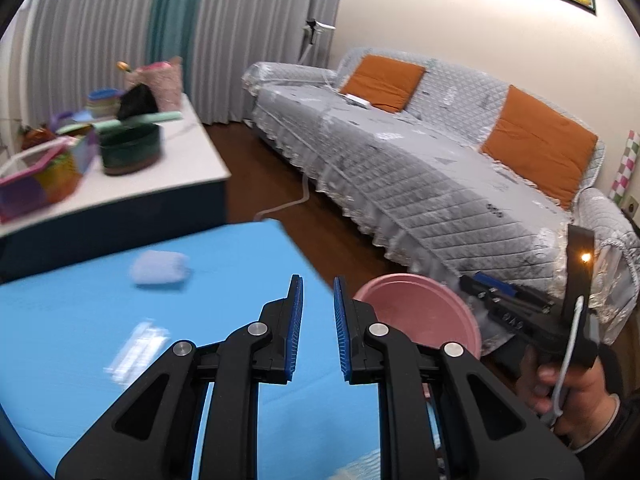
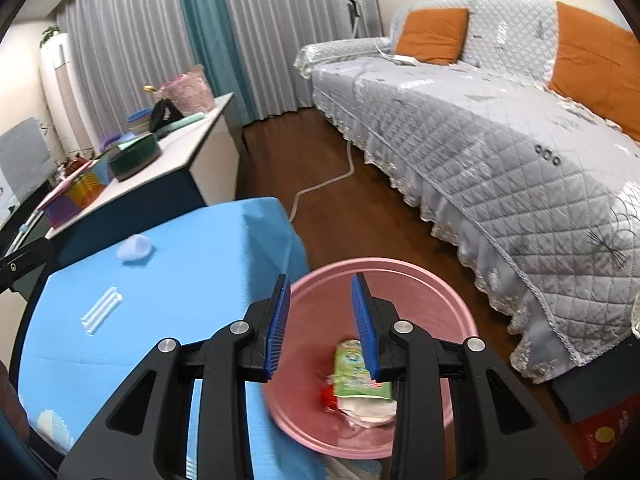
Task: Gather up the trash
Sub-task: 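Move left tool to clear straw pack and close on it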
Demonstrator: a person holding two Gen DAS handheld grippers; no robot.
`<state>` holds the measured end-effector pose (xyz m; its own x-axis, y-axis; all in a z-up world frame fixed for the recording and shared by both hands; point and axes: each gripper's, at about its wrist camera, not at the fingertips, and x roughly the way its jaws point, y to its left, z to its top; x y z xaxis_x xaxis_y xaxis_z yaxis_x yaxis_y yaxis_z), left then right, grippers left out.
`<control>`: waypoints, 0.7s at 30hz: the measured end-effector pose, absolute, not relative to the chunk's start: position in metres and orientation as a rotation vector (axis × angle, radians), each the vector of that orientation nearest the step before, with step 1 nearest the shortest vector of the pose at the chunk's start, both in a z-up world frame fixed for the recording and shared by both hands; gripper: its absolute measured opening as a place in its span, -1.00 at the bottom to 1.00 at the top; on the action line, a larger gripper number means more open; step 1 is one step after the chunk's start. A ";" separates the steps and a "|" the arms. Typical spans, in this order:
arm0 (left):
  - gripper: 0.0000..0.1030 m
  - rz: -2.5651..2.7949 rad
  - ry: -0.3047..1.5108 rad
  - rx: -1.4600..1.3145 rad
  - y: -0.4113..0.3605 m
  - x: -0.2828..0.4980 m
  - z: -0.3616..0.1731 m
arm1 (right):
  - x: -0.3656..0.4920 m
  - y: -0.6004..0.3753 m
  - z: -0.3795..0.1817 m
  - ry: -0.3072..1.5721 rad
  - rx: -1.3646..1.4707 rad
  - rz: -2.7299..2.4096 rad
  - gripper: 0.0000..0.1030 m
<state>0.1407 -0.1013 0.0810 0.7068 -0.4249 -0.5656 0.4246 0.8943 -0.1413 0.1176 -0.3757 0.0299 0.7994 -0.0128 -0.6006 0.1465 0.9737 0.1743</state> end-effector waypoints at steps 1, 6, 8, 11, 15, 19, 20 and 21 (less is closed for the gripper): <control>-0.71 -0.459 0.626 0.003 -0.093 0.141 0.082 | 0.119 -0.370 0.032 0.635 0.215 -0.078 -0.36; -0.71 -0.363 0.622 -0.019 -0.043 0.145 0.079 | 0.127 -0.338 0.038 0.605 0.196 -0.028 -0.36; -0.71 -0.319 0.627 -0.045 -0.021 0.148 0.070 | 0.130 -0.326 0.039 0.595 0.192 -0.017 -0.36; -0.71 -0.259 0.643 -0.062 0.003 0.151 0.056 | 0.137 -0.304 0.038 0.588 0.196 0.018 -0.38; -0.71 -0.196 0.672 -0.064 0.023 0.159 0.038 | 0.147 -0.278 0.036 0.586 0.174 0.045 -0.42; -0.71 -0.145 0.707 -0.054 0.043 0.167 0.017 | 0.156 -0.254 0.034 0.587 0.173 0.101 -0.42; -0.71 -0.136 0.719 -0.056 0.045 0.170 0.011 | 0.159 -0.247 0.034 0.590 0.160 0.117 -0.42; -0.71 -0.130 0.727 -0.058 0.048 0.172 0.007 | 0.160 -0.242 0.033 0.594 0.150 0.129 -0.42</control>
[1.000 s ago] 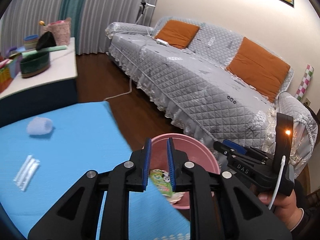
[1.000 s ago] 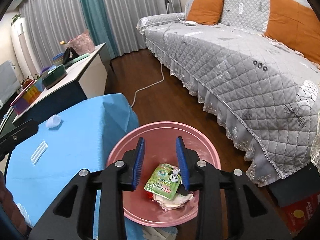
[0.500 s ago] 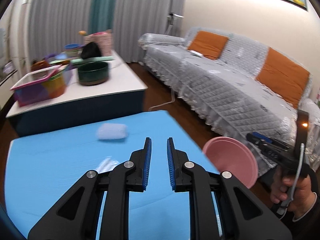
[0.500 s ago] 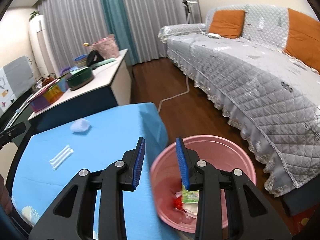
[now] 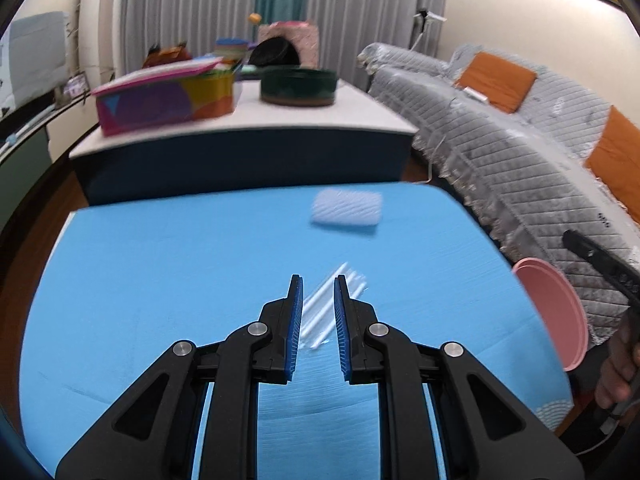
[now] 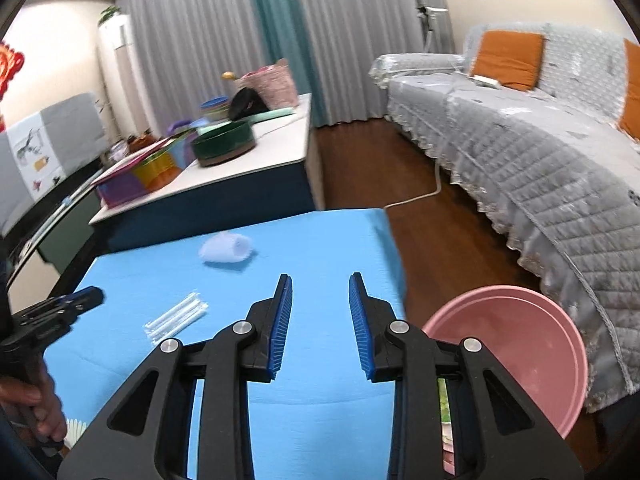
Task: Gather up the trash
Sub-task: 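Move left tool to clear straw pack and close on it, then grasp white foam mesh sleeve with right tool while left tool lifts straws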
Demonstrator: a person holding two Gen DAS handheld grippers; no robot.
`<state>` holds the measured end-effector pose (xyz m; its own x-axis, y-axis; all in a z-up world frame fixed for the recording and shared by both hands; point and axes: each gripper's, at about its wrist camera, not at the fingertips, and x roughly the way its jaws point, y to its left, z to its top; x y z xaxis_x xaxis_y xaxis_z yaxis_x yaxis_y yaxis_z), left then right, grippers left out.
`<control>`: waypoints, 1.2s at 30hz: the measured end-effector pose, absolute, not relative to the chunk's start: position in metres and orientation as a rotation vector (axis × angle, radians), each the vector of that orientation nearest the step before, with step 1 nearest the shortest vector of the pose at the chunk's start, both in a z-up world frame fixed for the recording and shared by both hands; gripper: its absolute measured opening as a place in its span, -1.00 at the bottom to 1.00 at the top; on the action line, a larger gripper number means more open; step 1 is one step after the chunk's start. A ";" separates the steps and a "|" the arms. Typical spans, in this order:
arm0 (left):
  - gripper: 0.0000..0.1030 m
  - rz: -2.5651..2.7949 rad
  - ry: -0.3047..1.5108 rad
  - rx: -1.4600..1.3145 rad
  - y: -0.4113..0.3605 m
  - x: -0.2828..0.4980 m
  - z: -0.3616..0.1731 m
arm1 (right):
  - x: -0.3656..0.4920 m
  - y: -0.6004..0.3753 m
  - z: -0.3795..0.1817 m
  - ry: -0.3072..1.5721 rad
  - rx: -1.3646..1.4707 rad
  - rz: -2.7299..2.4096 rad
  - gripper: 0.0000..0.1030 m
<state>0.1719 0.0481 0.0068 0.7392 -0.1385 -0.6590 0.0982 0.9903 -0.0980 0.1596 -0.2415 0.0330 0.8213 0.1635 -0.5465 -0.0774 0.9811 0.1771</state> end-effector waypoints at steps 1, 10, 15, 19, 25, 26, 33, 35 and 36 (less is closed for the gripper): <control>-0.71 -0.122 0.742 -0.062 0.050 0.176 0.001 | 0.161 -0.237 0.032 0.597 0.141 0.141 -0.42; -0.69 -0.097 0.806 -0.062 0.051 0.201 -0.027 | 0.181 -0.209 0.017 0.637 0.081 0.208 -0.40; -0.36 -0.096 0.836 -0.022 0.040 0.215 -0.041 | 0.190 -0.201 0.007 0.654 0.062 0.227 -0.40; -0.16 -0.108 0.866 -0.010 0.034 0.226 -0.053 | 0.196 -0.196 -0.001 0.669 0.048 0.233 -0.40; -0.13 -0.093 0.915 0.031 0.027 0.234 -0.072 | 0.203 -0.189 -0.008 0.689 0.036 0.238 -0.40; -0.16 -0.092 0.920 0.033 0.027 0.234 -0.073 | 0.204 -0.188 -0.010 0.691 0.033 0.238 -0.40; -0.84 -0.069 0.926 0.028 0.036 0.236 -0.071 | 0.213 -0.176 -0.021 0.728 0.018 0.258 -0.38; -0.86 -0.052 0.929 0.009 0.042 0.237 -0.071 | 0.217 -0.171 -0.024 0.741 0.019 0.268 -0.38; -0.86 -0.041 0.931 -0.002 0.046 0.237 -0.071 | 0.221 -0.168 -0.025 0.748 0.019 0.275 -0.38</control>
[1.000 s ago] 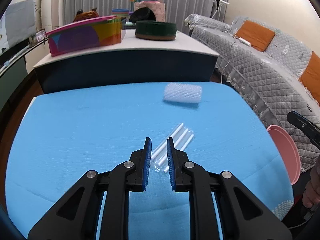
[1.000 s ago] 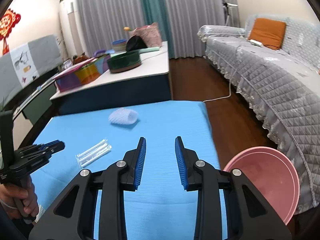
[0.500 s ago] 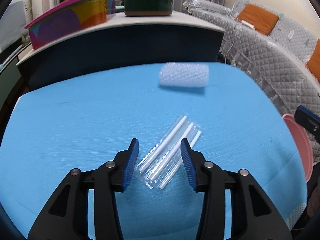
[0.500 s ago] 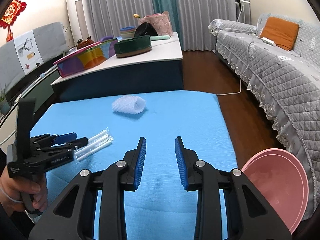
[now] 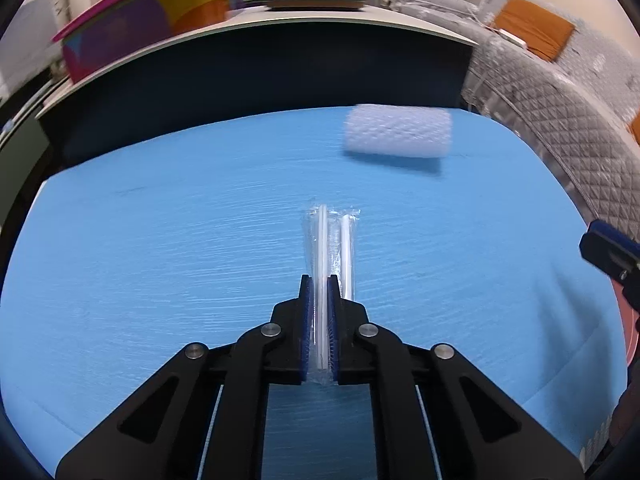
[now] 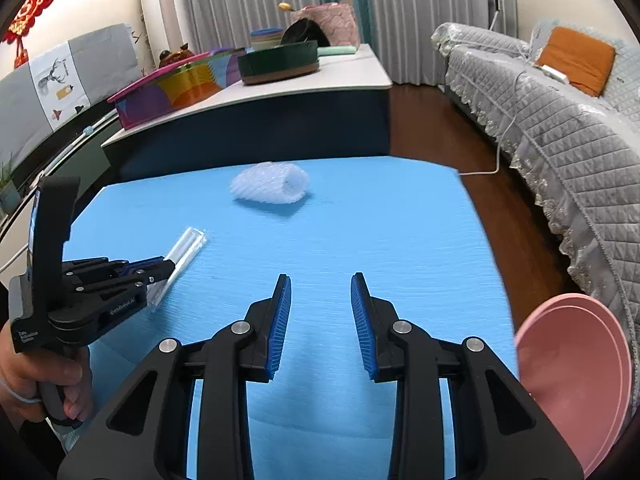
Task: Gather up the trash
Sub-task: 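Grasp white foam mesh sleeve with right tool while left tool lifts straws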
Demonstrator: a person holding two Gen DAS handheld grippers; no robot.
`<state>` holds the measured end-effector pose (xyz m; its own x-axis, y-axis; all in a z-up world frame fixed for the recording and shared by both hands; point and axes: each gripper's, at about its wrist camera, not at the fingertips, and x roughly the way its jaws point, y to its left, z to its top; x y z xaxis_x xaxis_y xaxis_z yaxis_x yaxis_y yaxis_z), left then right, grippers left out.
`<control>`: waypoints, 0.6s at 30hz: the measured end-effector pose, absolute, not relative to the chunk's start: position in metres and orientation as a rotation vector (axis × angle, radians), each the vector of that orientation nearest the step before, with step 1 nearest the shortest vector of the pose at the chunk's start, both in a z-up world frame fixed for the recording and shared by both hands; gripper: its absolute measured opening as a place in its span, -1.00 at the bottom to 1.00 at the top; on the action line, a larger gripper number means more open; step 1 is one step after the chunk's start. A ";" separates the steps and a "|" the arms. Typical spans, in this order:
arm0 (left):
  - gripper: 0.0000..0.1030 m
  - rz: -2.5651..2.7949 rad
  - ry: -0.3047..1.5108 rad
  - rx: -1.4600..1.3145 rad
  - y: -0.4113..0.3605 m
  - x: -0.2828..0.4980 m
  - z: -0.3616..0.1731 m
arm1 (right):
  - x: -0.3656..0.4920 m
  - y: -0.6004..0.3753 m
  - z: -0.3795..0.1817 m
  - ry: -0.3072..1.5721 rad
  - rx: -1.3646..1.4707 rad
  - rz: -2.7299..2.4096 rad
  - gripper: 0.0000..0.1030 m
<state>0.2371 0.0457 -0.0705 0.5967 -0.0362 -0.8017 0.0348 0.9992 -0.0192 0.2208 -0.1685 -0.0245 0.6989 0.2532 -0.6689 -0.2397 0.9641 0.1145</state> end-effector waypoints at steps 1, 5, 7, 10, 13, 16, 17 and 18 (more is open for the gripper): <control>-0.86 -0.025 0.934 -0.019 0.051 0.238 -0.071 | 0.224 -0.166 -0.025 0.751 0.019 0.279 -0.38; -0.86 0.009 0.940 -0.063 0.064 0.238 -0.071 | 0.241 -0.157 -0.024 0.752 0.028 0.295 -0.36; -0.86 0.022 0.941 -0.073 0.069 0.239 -0.072 | 0.256 -0.151 -0.023 0.749 0.033 0.305 -0.34; -0.86 0.030 0.944 -0.089 0.074 0.238 -0.072 | 0.277 -0.139 -0.023 0.750 0.016 0.323 -0.22; -0.86 0.035 0.949 -0.105 0.077 0.238 -0.072 | 0.300 -0.125 -0.024 0.753 -0.027 0.348 0.01; -0.86 0.033 0.950 -0.113 0.077 0.239 -0.073 | 0.322 -0.112 -0.026 0.761 -0.062 0.362 0.11; -0.86 0.032 0.951 -0.118 0.078 0.239 -0.073 | 0.328 -0.109 -0.027 0.764 -0.067 0.362 0.15; -0.86 0.031 0.951 -0.123 0.078 0.239 -0.073 | 0.336 -0.106 -0.028 0.766 -0.070 0.364 0.19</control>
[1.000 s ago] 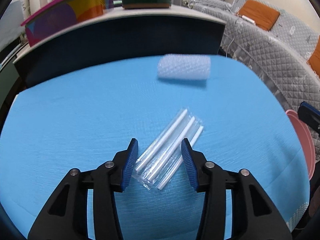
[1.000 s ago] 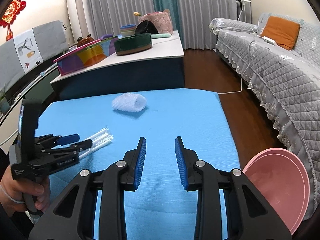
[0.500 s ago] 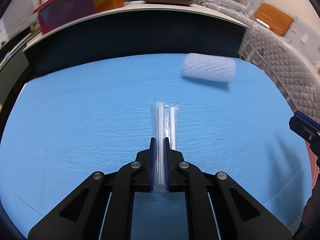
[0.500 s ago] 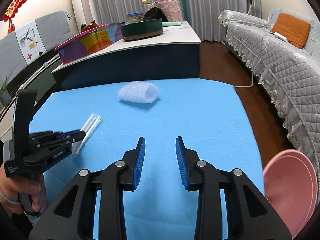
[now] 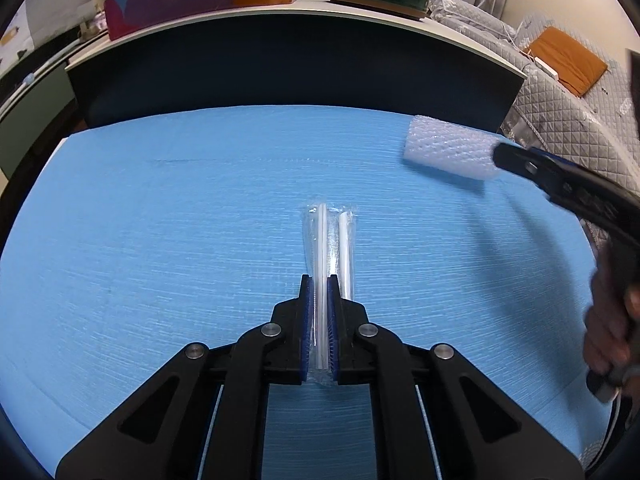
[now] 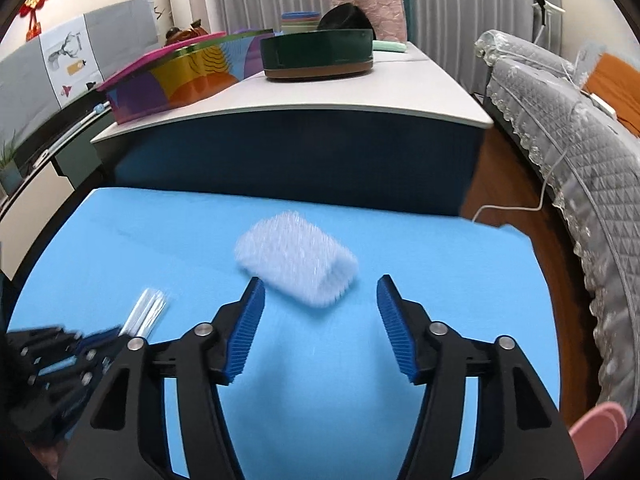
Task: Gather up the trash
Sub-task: 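Grasp white foam mesh sleeve with right tool while left tool lifts straws, then carry foam sleeve with right tool while left tool carries straws over bucket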
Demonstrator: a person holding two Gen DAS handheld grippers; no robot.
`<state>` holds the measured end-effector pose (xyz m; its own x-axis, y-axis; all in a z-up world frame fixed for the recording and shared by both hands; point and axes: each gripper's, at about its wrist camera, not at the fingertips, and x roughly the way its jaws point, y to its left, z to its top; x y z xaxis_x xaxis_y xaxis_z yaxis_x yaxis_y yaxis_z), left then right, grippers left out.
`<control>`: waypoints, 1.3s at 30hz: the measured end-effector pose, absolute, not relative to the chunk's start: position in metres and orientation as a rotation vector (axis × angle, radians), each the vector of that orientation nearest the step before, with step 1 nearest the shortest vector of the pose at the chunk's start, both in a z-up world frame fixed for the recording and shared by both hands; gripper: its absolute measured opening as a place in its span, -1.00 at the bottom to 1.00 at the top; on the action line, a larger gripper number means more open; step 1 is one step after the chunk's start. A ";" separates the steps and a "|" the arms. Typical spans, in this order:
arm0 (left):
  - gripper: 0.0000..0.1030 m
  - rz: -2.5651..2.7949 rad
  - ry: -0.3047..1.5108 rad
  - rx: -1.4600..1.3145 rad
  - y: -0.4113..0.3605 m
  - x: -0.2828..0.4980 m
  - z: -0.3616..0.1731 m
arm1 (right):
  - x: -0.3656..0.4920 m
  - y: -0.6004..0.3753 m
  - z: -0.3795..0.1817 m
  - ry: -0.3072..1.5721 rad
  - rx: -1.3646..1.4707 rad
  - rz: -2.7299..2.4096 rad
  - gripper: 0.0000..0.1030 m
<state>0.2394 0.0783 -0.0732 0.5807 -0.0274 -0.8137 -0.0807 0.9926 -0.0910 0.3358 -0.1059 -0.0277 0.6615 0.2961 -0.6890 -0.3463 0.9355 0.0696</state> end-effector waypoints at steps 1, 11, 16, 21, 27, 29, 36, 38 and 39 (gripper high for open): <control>-0.86 0.030 0.952 -0.125 0.079 0.240 -0.073 | 0.342 -0.103 -0.029 0.769 -0.073 0.366 0.19; -0.86 0.027 0.961 -0.129 0.078 0.241 -0.073 | 0.372 -0.087 -0.049 0.853 -0.100 0.415 -0.16; -0.86 0.029 0.966 -0.133 0.077 0.242 -0.072 | 0.357 -0.086 -0.053 0.876 -0.114 0.458 -0.91; -0.86 0.031 0.966 -0.139 0.077 0.239 -0.071 | 0.336 -0.087 -0.043 0.842 -0.127 0.468 -0.97; -0.86 0.029 0.936 -0.131 0.077 0.232 -0.061 | 0.312 -0.100 -0.029 0.812 -0.104 0.456 -0.98; -0.87 0.029 0.925 -0.132 0.077 0.230 -0.057 | 0.302 -0.106 -0.024 0.806 -0.100 0.449 -0.98; -0.87 0.012 0.877 -0.113 0.068 0.218 -0.040 | 0.265 -0.125 -0.008 0.788 -0.123 0.421 -0.98; -0.87 0.005 0.863 -0.107 0.064 0.214 -0.035 | 0.253 -0.131 -0.002 0.781 -0.125 0.412 -0.98; -0.87 0.000 0.856 -0.105 0.063 0.212 -0.032 | 0.247 -0.135 0.000 0.778 -0.126 0.408 -0.98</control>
